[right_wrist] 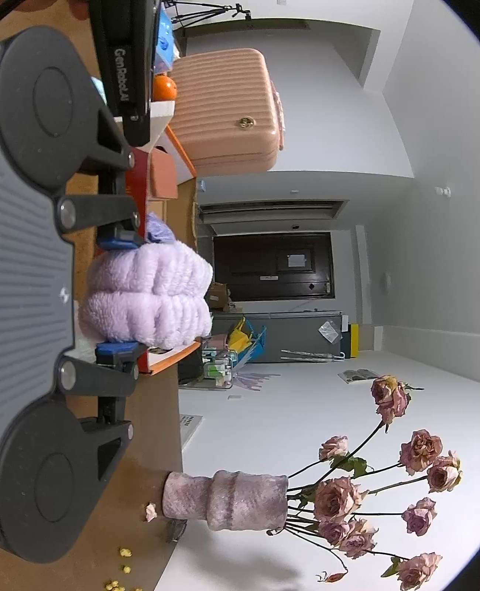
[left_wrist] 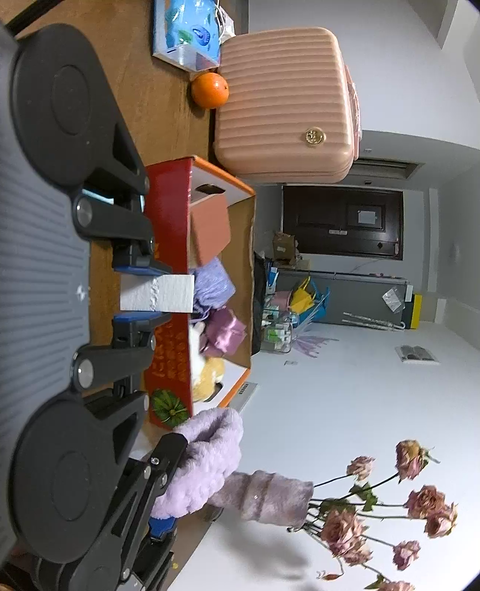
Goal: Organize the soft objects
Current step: 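Carry the white block and lavender headband over the cardboard box with both grippers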
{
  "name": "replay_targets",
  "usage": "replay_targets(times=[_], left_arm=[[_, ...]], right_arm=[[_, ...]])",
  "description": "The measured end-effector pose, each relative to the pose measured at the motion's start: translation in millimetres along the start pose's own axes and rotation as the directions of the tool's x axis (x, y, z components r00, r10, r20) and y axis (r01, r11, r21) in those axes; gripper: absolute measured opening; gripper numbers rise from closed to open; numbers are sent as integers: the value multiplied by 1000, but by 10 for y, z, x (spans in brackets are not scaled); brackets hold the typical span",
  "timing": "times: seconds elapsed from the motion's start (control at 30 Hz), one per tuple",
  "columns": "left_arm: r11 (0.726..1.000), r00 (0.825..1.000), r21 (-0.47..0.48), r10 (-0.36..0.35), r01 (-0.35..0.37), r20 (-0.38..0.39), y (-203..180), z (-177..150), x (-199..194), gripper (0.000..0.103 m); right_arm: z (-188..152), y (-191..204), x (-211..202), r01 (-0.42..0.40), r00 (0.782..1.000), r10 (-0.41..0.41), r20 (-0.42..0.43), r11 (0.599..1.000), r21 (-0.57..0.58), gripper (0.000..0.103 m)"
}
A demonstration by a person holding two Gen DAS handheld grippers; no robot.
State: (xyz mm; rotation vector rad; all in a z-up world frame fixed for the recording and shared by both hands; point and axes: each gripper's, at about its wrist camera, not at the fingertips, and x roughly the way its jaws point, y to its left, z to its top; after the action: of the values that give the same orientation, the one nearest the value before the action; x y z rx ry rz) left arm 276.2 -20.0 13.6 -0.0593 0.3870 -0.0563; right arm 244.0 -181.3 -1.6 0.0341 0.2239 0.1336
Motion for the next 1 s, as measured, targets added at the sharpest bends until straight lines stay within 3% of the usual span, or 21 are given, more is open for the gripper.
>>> replay_targets(times=[1.0], left_arm=[[997,998,-82,22,-17,59,122,519,750,19]], right_arm=[[328,-33,798,9,999,-9,40,1000,11,43]])
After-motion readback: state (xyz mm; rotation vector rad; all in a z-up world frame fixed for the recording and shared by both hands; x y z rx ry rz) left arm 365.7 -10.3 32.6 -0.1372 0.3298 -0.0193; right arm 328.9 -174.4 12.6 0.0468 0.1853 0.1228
